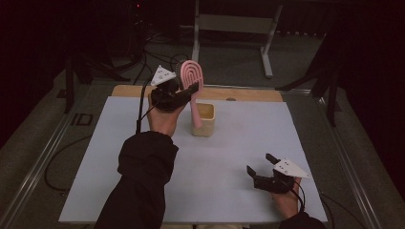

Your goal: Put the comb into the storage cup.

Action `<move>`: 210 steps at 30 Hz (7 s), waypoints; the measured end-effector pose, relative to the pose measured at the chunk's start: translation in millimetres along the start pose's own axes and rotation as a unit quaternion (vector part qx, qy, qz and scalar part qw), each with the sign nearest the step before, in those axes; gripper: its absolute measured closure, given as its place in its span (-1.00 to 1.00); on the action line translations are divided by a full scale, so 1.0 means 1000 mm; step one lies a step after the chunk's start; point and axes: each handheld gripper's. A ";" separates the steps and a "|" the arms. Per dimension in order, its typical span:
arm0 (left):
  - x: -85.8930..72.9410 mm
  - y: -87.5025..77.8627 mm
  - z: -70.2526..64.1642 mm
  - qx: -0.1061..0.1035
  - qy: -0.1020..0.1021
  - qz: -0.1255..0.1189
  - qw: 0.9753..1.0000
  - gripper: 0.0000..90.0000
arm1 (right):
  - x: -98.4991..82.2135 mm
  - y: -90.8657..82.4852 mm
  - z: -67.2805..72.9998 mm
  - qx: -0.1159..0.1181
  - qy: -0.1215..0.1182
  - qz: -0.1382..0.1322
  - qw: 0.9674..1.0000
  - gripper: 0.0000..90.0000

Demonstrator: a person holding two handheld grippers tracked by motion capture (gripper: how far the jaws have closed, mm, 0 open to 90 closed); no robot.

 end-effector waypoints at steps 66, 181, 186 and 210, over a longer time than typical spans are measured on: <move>-0.004 0.060 -0.004 0.063 -0.010 -0.009 0.998 0.44 | 0.000 -0.001 -0.003 0.006 0.007 -0.005 1.000 -0.76; -0.086 0.085 -0.005 0.060 -0.078 0.034 0.995 0.43 | -0.001 0.001 -0.001 0.005 0.004 0.000 1.000 -0.75; -0.087 0.086 -0.006 0.057 -0.077 0.037 0.995 0.43 | -0.001 0.001 -0.001 0.005 0.002 0.001 1.000 -0.75; -0.094 0.092 0.001 0.017 -0.091 0.044 0.995 0.39 | -0.001 0.001 -0.001 0.006 0.002 0.001 1.000 -0.75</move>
Point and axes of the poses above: each handheld gripper's, and its own axes: y roughly forward along the jaws, x roughly out of its top, z roughly to its left, and after that the axes turned 7 degrees about y, right-handed
